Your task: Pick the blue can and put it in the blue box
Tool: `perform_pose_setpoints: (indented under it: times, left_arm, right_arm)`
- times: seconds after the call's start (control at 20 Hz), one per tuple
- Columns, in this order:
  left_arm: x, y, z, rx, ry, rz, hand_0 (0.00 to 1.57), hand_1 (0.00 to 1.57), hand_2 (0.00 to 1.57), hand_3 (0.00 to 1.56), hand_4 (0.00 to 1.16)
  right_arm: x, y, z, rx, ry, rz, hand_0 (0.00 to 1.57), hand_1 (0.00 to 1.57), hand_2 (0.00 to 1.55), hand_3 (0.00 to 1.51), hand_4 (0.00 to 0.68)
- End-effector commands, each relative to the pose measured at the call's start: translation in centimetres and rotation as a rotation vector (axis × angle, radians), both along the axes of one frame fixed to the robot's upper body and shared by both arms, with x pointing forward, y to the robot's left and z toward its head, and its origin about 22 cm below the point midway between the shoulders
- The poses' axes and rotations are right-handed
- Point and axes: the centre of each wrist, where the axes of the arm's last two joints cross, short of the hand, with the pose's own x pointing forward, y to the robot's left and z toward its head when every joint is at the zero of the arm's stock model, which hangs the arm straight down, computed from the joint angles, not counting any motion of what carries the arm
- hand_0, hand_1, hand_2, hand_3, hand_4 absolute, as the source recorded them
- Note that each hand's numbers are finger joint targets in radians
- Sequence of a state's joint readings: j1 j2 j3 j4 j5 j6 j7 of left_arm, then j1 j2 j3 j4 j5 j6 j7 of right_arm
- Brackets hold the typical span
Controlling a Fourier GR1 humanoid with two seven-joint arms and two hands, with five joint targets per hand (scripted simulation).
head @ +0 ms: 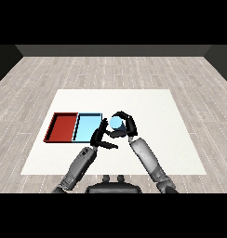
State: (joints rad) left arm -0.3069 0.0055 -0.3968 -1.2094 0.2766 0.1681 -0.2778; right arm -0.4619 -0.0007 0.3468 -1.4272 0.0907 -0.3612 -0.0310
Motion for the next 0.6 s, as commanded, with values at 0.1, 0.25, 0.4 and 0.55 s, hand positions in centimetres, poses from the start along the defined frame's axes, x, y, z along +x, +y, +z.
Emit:
perform_pose_setpoints:
  times: [0.1,0.25,0.4,0.55]
  left_arm:
    - [0.2,0.1,1.3,0.007,0.002,-0.009,0.00,0.00,0.00,0.00,0.00]
    - [-0.2,-2.9,0.6,0.010,-0.002,-0.015,0.00,0.00,0.00,0.00,0.00]
    - [1.2,-1.2,0.1,-0.019,-0.015,-0.015,0.00,0.00,0.00,0.00,0.00]
    - [-0.2,-2.5,0.6,-0.012,-0.018,-0.025,0.00,0.00,0.00,0.00,0.00]
  right_arm:
    - [-0.9,2.0,1.2,-0.002,-0.013,0.036,1.47,1.47,1.46,1.41,0.621]
    - [-0.2,2.3,-1.7,0.009,0.000,0.019,1.46,1.46,1.46,1.40,0.605]
    - [0.3,0.2,-0.6,0.079,0.027,0.014,1.47,1.47,1.46,1.39,0.619]
    - [1.0,2.7,-1.4,0.081,0.030,0.005,1.45,1.45,1.45,1.38,0.602]
